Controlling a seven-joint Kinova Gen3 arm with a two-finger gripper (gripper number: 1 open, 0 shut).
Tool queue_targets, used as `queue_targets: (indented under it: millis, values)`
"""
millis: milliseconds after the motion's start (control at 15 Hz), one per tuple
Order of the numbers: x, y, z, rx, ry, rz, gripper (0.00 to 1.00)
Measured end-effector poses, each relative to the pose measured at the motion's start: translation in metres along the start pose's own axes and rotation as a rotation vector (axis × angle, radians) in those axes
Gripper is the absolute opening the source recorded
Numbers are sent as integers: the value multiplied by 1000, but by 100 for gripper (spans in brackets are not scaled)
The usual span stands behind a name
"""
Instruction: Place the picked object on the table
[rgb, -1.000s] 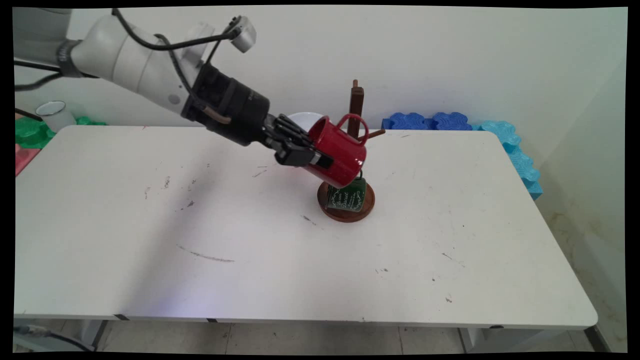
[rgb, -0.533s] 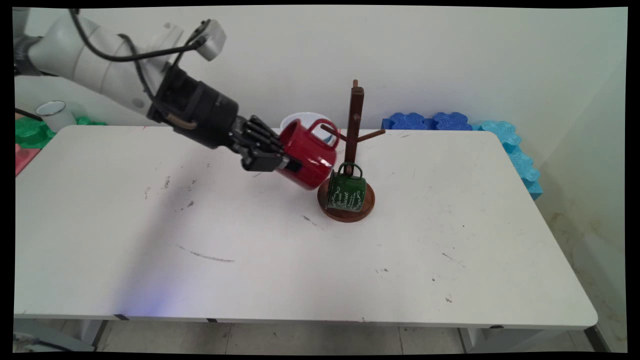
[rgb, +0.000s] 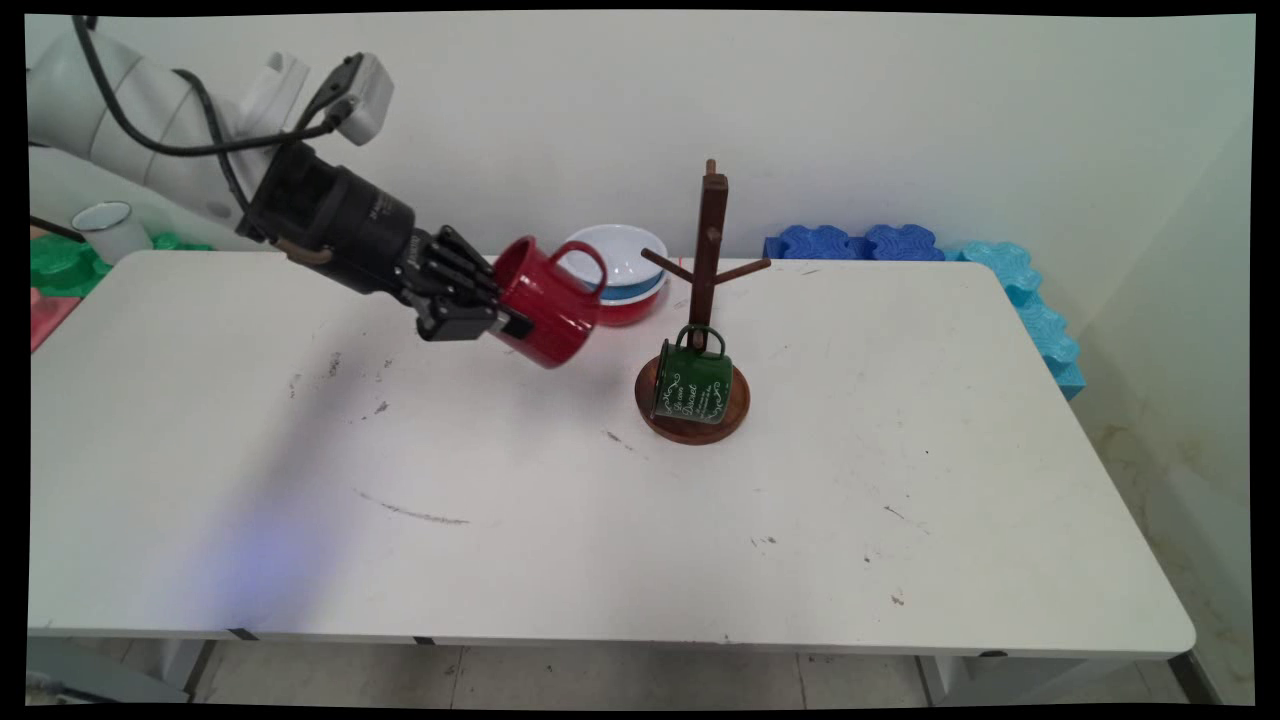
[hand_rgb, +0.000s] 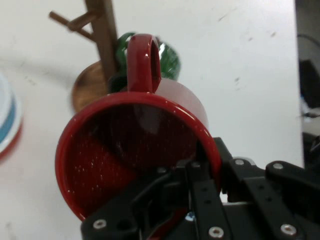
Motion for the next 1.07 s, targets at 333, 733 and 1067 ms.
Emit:
queue_targets:
  millis: [333, 733, 1067]
  values:
    - [-17, -21, -4, 64, -54, 64, 0]
    - [-30, -43, 5, 126, -113, 148, 0]
    - [-37, -57, 20, 155, -154, 217, 0]
